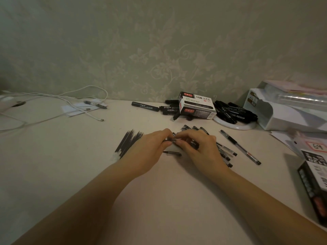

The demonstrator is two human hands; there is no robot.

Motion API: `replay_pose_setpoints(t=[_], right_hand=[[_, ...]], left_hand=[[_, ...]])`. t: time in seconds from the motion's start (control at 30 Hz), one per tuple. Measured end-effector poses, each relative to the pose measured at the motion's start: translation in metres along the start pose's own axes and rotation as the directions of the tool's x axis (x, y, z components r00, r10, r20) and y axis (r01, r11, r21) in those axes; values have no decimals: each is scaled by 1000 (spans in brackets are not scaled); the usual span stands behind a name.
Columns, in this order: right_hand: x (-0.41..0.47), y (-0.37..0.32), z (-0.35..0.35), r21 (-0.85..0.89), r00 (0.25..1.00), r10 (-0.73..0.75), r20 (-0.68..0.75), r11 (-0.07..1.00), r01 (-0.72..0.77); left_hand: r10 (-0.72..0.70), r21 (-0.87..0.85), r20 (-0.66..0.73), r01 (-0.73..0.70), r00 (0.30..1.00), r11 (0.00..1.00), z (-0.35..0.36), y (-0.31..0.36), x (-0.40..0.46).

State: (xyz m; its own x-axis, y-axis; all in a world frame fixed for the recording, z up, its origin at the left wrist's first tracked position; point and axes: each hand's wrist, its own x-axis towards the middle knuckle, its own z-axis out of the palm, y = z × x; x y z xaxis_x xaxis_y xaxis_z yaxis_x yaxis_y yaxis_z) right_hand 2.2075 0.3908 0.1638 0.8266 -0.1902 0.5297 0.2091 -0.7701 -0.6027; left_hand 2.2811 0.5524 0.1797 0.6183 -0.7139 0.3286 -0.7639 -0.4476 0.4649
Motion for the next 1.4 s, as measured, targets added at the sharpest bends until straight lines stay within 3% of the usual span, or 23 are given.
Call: replay_pose_setpoints(t=[0.93,1.17,1.27,1.4], right_hand=[[2,2,2,120,991,111,73,986,-119],[6,11,-4,245,975,194,-105,956,-163],[2,11,-2,31,996,69,-49,997,-67],[-5,7,5,-315,943,-240,232,898,307]], left_hand=[[51,-20,-8,-52,999,998,3,-8,0],[20,-11,-35,-20,999,1000,-3,-9,-2],[-1,21,-63,2,998,1000,-4,-11,-2],[-38,26,-103,41,994,999,-4,-13,-1]])
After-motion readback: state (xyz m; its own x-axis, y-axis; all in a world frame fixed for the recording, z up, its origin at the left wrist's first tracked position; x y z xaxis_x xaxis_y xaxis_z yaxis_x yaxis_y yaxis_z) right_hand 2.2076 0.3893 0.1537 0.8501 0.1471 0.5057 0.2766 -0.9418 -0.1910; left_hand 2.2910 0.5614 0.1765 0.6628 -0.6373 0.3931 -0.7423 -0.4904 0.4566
